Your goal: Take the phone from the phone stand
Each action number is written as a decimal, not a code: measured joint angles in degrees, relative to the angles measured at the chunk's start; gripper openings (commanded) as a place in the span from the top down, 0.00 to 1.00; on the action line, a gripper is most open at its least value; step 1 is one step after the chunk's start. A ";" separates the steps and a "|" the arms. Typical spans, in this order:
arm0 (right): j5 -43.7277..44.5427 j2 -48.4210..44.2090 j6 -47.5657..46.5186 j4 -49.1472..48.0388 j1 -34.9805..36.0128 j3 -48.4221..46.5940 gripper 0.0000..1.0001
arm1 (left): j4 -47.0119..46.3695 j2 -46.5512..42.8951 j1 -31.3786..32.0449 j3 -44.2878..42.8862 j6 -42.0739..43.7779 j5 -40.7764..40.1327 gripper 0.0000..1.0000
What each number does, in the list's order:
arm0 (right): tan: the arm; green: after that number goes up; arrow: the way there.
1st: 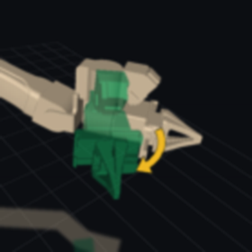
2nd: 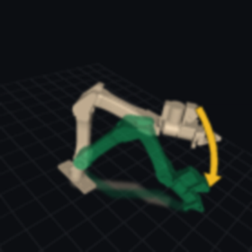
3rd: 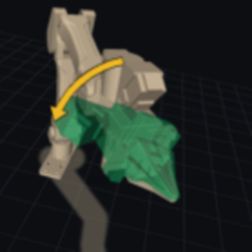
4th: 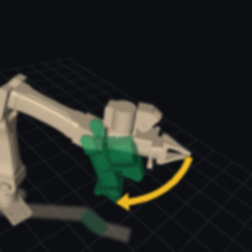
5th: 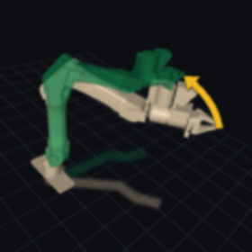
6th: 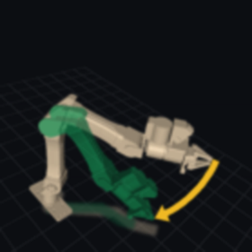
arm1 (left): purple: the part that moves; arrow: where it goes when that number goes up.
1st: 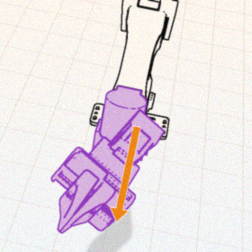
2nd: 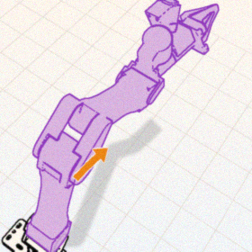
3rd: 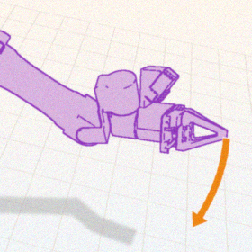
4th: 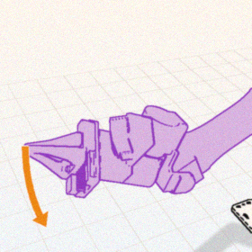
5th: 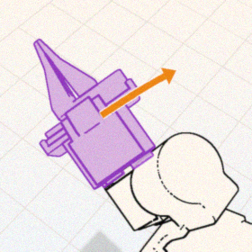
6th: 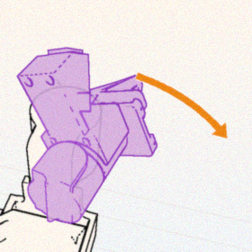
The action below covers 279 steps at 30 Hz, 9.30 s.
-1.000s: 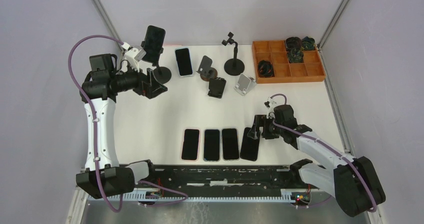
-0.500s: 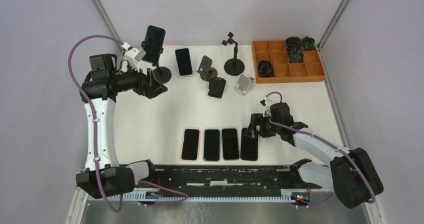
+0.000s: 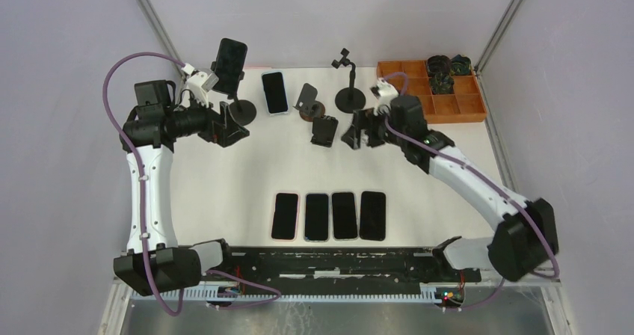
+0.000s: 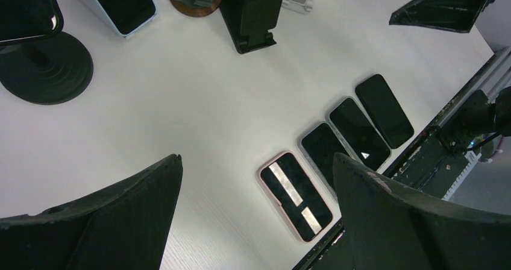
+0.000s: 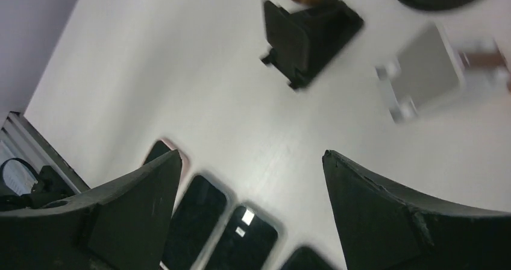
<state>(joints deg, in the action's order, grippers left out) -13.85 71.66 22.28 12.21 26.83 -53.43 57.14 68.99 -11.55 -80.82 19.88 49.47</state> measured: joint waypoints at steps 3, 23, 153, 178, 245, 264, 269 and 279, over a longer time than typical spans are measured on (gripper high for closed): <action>-0.46 10.51 -2.03 -1.81 3.96 -12.07 0.02 | 0.07 0.13 0.00 0.02 0.07 -0.98 0.00; -4.94 66.34 -11.56 -16.76 7.96 -66.05 0.02 | -0.98 7.17 -0.26 5.38 3.56 -1.44 0.00; -11.61 12.81 -5.55 -47.28 0.42 10.19 0.10 | -56.65 56.33 27.32 -15.76 -16.65 -68.30 0.43; -13.14 13.57 -3.85 -48.35 0.42 10.60 0.11 | -49.44 39.56 28.96 -11.04 -22.23 -60.96 0.62; 3.76 -25.92 4.59 -7.63 -0.17 24.74 1.00 | -14.82 17.66 28.30 -15.21 -32.52 -34.77 0.00; 4.87 -35.01 10.93 19.78 -3.61 34.88 1.00 | -14.38 15.12 21.49 -10.16 -28.46 -31.08 0.00; 4.96 -36.13 11.58 18.08 -4.24 37.44 1.00 | -14.40 14.32 20.98 -10.16 -28.46 -29.86 0.00; 4.85 -37.79 12.50 16.83 -5.62 39.26 0.68 | -14.40 14.32 20.96 -9.75 -28.46 -29.40 0.00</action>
<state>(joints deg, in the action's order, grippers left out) -8.99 33.87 34.79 29.04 21.21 -14.17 42.74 83.31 9.41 -90.56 -8.58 20.08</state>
